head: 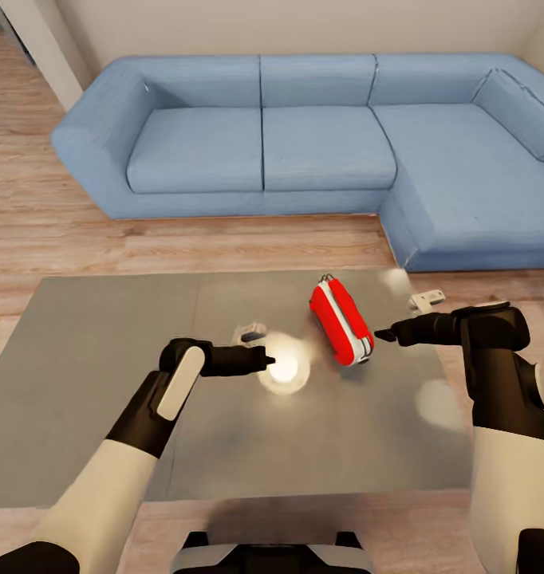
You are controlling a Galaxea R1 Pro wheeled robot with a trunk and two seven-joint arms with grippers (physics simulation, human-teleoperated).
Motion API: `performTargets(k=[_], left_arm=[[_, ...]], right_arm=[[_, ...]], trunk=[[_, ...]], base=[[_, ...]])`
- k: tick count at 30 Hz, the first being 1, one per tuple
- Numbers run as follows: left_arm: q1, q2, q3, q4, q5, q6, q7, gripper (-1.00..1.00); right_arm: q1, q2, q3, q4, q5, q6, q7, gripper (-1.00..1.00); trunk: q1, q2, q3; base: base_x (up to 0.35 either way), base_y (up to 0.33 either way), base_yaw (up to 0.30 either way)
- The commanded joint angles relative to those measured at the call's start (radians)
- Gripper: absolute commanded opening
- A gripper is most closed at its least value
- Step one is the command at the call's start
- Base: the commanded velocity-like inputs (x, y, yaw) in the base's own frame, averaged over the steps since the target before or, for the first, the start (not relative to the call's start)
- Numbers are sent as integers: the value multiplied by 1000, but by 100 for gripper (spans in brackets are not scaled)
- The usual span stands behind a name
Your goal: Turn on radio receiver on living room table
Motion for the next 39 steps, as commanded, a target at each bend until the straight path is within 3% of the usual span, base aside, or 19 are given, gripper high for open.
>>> performTargets(k=[1,14,18,26,29,30,34,37,39], left_arm=[[0,3,-3,-4,0,0,0,-100],[1,73,-11,4,8,1,0,-100],[2,79,-11,18,4,-2,1,-100],[2,86,-11,23,1,-1,1,-100],[11,121,-11,17,-1,-1,1,-100],[12,148,-11,13,0,-3,1,-100],[35,192,-11,-42,0,-4,0,-100],[105,224,-11,-111,1,-4,-3,-100],[134,232,-11,-131,1,-5,-3,-100]], right_arm=[[0,0,0,1,1,0,0,100],[73,-3,-7,4,15,0,-41,100],[75,-2,-35,4,21,0,-56,100],[90,-2,-55,4,25,0,-61,100],[137,-4,-101,3,29,-4,-95,100],[161,-4,-136,4,30,-33,-124,100],[229,-3,-202,2,44,-110,-147,100],[294,-3,-268,2,72,-153,-149,100],[314,-3,-299,2,77,-171,-148,100]], trunk=[[0,0,0],[0,0,0],[0,0,2],[0,0,14],[0,0,19],[0,0,20],[0,0,27],[0,0,32],[0,0,35]], base=[[-341,0,0],[-124,-12,0],[-1,0,0],[0,0,0],[0,0,0],[0,0,0],[0,0,0],[0,0,0],[0,0,0]])
